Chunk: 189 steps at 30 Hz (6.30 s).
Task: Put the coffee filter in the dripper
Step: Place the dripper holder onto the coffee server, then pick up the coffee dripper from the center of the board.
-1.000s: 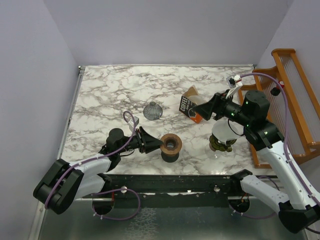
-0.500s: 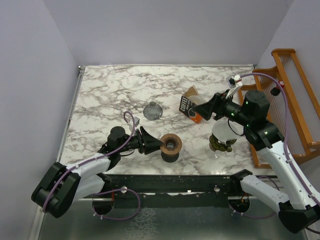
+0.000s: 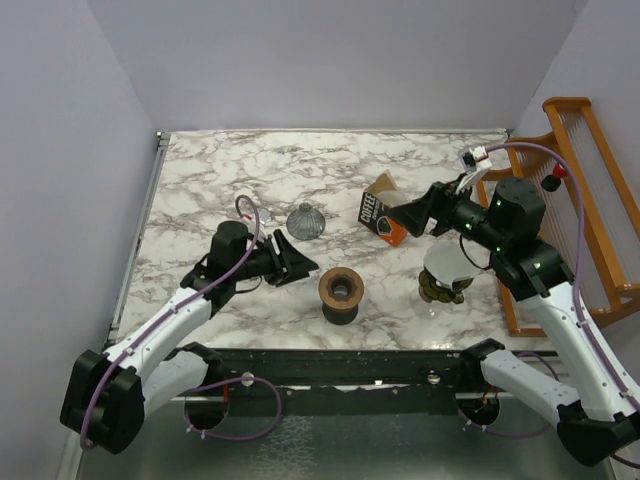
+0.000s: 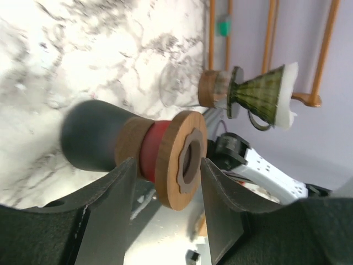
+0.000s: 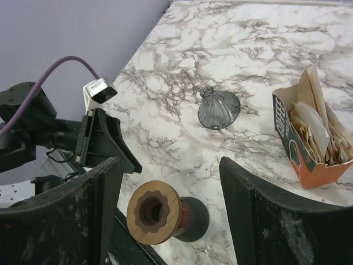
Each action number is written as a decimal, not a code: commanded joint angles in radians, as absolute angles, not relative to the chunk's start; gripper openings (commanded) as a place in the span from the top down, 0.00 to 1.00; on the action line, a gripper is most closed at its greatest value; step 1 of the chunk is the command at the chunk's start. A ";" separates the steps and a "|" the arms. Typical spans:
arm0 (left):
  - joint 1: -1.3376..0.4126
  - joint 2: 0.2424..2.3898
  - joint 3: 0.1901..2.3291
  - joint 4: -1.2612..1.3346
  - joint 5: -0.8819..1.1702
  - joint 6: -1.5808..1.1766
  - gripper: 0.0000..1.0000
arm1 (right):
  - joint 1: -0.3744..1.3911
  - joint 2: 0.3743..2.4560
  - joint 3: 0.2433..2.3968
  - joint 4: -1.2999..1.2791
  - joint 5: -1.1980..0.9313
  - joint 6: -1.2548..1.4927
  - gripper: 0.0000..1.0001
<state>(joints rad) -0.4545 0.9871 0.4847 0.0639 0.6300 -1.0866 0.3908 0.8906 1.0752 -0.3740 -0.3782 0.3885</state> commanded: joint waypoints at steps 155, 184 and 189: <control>-0.445 1.041 1.068 0.060 0.681 -0.864 1.00 | 0.387 0.958 0.867 0.230 -0.731 0.860 0.46; -0.445 1.036 0.998 0.185 0.719 -0.967 1.00 | 0.387 0.941 0.815 0.454 -0.819 1.011 1.00; -0.445 1.030 0.988 0.166 0.710 -0.971 0.65 | 0.387 0.939 0.838 0.422 -0.818 0.981 1.00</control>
